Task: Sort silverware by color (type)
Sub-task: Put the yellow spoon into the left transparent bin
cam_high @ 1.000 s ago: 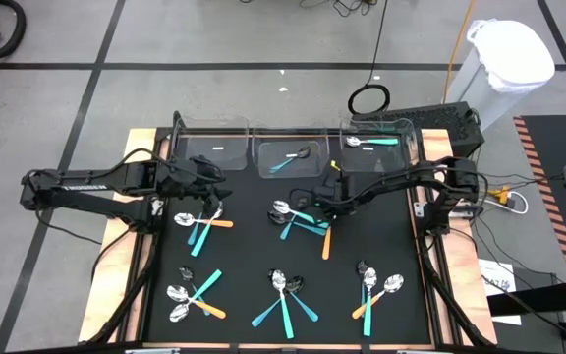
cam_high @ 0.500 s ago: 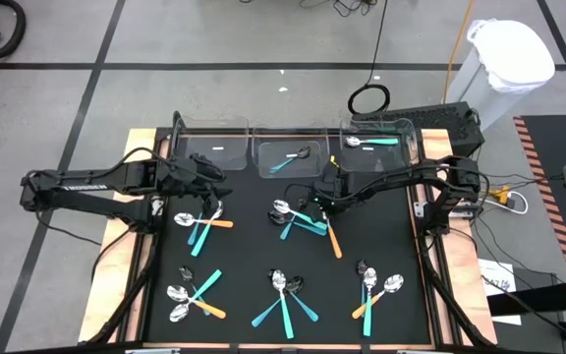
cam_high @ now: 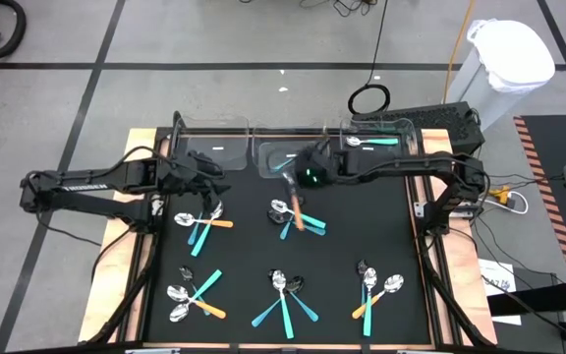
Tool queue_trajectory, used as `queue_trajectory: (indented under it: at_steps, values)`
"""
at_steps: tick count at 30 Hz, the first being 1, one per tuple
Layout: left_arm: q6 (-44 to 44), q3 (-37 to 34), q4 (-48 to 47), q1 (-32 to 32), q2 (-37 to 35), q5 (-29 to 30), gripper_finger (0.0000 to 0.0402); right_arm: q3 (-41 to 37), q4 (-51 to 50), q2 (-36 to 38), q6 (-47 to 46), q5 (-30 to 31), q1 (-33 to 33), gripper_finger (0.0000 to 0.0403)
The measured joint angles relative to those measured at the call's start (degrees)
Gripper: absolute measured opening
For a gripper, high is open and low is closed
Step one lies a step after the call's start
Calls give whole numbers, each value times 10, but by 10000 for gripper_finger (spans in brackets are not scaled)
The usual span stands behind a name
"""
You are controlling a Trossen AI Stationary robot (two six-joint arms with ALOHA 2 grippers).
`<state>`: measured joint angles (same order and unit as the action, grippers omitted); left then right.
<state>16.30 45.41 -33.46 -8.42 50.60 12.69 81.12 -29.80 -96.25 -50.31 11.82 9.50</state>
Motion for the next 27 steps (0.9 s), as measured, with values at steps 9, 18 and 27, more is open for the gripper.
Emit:
queue_trajectory:
  at_steps: [9, 18, 27]
  values:
    - [35, 1, 20, -53, -1, 10, 240, 1, 309, -59, 12, 34, 66, 1]
    - [44, 17, 10, -63, -2, 9, 240, 1, 521, -164, -36, 103, 98, 0]
    - [44, 17, 5, -63, -2, 9, 240, 110, 593, -279, 56, 155, 104, 0]
